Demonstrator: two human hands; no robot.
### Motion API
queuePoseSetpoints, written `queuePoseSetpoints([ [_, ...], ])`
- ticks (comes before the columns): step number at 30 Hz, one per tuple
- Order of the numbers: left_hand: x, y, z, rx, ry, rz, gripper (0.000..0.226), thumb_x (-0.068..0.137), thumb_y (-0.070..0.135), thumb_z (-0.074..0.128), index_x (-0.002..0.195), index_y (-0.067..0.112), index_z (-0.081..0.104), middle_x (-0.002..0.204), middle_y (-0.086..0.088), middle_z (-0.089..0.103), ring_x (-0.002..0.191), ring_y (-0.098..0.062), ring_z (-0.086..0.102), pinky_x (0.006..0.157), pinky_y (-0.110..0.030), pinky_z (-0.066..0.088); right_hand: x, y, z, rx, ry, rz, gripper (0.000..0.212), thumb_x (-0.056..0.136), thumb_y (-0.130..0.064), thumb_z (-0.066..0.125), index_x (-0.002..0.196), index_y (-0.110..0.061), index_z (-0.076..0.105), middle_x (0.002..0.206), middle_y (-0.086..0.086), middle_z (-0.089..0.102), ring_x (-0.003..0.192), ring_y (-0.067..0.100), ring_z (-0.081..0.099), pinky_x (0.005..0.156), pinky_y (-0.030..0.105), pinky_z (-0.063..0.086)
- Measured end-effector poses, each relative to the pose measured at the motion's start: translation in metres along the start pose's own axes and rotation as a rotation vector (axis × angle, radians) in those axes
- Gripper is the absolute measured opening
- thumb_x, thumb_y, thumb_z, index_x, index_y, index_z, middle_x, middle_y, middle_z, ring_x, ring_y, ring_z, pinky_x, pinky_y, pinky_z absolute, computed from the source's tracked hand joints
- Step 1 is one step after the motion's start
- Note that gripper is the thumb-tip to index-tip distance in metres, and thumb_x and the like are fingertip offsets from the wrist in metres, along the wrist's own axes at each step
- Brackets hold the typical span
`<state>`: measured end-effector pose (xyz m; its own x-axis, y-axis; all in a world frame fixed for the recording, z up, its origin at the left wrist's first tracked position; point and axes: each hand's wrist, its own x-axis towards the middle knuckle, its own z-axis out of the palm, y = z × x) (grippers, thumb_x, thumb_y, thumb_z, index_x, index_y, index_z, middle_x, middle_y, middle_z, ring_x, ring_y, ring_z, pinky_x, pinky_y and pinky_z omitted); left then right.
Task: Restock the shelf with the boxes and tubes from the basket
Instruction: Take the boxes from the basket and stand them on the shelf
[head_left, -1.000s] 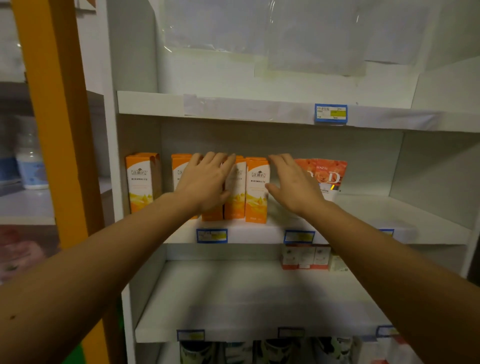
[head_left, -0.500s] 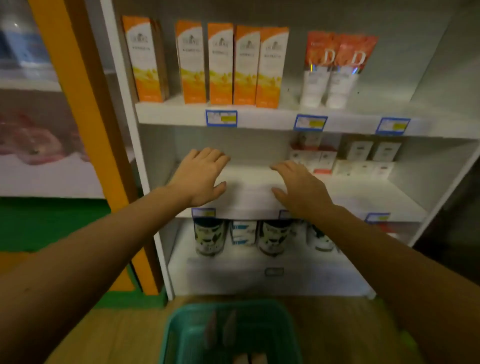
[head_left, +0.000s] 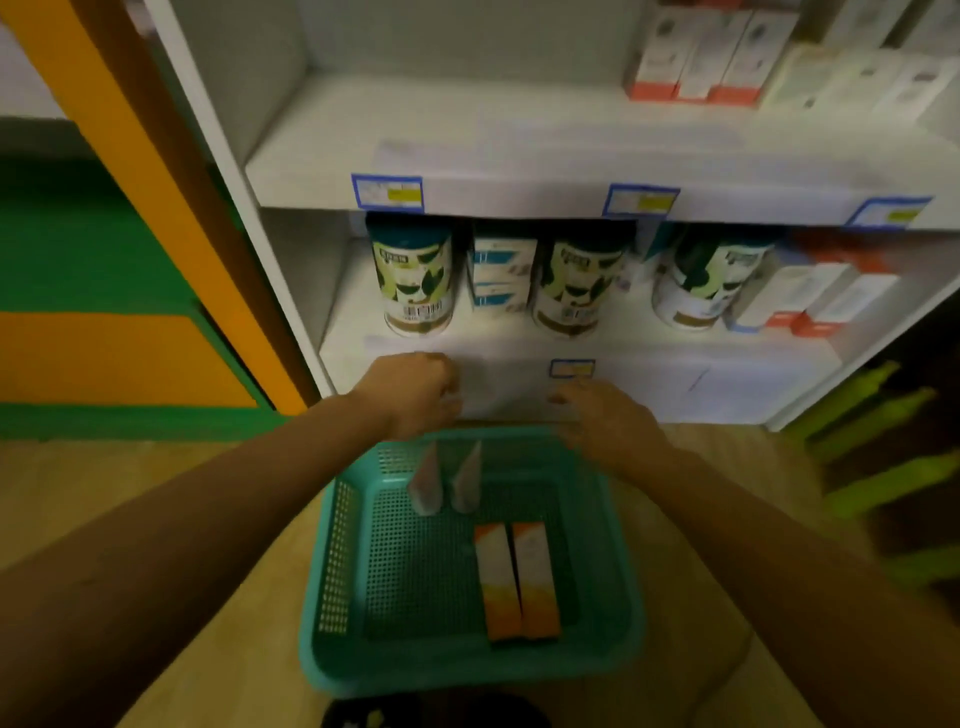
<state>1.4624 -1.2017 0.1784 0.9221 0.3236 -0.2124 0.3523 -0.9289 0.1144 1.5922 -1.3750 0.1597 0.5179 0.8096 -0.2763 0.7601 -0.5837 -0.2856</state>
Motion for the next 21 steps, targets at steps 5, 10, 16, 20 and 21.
queuePoseSetpoints([
  [5, 0.022, 0.007, 0.081, -0.055, -0.361, 0.022, 0.031, 0.089, 0.036, 0.05, 0.103, 0.013, 0.065, 0.109, -0.008, 0.066, 0.103, -0.028, 0.061, 0.089, -0.039, 0.049, 0.01, 0.028, 0.07, -0.02, -0.367, 0.049, 0.054, 0.091, -0.027, 0.056, 0.14, -0.013, 0.038, 0.147, 0.01, 0.039, 0.134, 0.025, 0.039, 0.11, 0.035, 0.032],
  [10, 0.038, 0.025, 0.139, 0.098, -0.661, 0.087, 0.048, 0.096, 0.043, 0.035, 0.133, 0.014, 0.048, 0.151, -0.019, 0.032, 0.14, -0.035, 0.029, 0.116, -0.061, 0.003, 0.021, 0.047, 0.123, 0.028, -0.529, 0.081, 0.055, 0.085, -0.022, 0.064, 0.135, -0.01, 0.043, 0.14, 0.013, 0.046, 0.127, 0.027, 0.047, 0.105, 0.036, 0.04],
  [16, 0.036, 0.047, 0.2, -0.122, -0.776, 0.005, 0.054, 0.093, 0.035, 0.048, 0.14, 0.009, 0.037, 0.143, -0.015, 0.045, 0.13, -0.031, 0.045, 0.107, -0.04, 0.038, 0.031, 0.06, 0.173, 0.044, -0.547, 0.107, 0.072, 0.078, -0.024, 0.073, 0.137, -0.008, 0.036, 0.141, 0.014, 0.039, 0.128, 0.027, 0.042, 0.105, 0.035, 0.04],
  [20, 0.036, 0.047, 0.228, -0.243, -0.678, -0.108, 0.066, 0.088, 0.028, 0.059, 0.143, 0.008, 0.028, 0.147, -0.016, 0.037, 0.132, -0.03, 0.041, 0.108, -0.041, 0.04, 0.036, 0.062, 0.194, 0.045, -0.549, 0.125, 0.083, 0.074, -0.024, 0.076, 0.141, -0.008, 0.03, 0.145, 0.012, 0.034, 0.133, 0.028, 0.035, 0.109, 0.038, 0.037],
  [21, 0.037, 0.046, 0.235, -0.273, -0.665, -0.133, 0.07, 0.087, 0.028, 0.06, 0.144, 0.007, 0.024, 0.15, -0.016, 0.031, 0.135, -0.031, 0.036, 0.11, -0.042, 0.037, 0.039, 0.062, 0.198, 0.053, -0.552, 0.134, 0.086, 0.074, -0.025, 0.076, 0.142, -0.009, 0.028, 0.147, 0.012, 0.032, 0.134, 0.028, 0.034, 0.11, 0.038, 0.036],
])
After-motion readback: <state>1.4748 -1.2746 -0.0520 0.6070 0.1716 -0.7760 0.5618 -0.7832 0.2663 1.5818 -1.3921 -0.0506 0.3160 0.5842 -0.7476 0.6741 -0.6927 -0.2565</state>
